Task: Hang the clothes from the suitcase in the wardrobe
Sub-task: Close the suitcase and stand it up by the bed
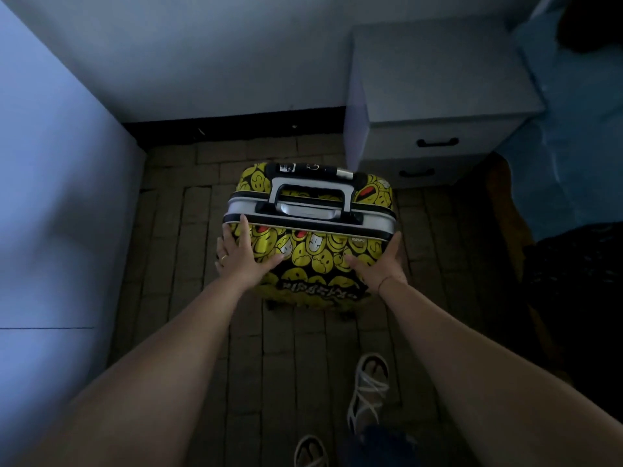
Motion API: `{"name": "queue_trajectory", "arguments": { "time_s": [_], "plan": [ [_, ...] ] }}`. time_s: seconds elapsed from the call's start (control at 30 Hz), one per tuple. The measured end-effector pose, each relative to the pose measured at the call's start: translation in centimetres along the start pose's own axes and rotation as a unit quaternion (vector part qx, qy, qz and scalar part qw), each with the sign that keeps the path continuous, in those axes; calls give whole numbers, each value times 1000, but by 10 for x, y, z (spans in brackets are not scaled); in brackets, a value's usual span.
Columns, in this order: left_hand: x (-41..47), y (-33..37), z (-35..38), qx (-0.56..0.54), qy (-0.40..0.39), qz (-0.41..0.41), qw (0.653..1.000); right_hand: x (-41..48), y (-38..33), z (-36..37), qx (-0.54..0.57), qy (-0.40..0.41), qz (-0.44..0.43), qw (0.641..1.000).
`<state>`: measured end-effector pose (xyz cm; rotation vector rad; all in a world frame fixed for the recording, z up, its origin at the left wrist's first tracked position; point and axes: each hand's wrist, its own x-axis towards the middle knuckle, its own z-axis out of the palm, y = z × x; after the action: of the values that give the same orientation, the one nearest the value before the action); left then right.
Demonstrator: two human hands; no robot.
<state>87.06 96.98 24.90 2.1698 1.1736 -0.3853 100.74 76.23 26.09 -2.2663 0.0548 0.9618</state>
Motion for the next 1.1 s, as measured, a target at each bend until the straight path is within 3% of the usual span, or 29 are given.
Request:
{"name": "queue_trajectory", "arguments": {
  "time_s": [0.6, 1.1],
  "plan": [
    [198, 52, -92, -58, 92, -48, 993, 189, -204, 4, -43, -31, -65, 996],
    [361, 81, -190, -9, 45, 42, 998, 294, -324, 29, 23, 48, 5, 999]
  ]
}}
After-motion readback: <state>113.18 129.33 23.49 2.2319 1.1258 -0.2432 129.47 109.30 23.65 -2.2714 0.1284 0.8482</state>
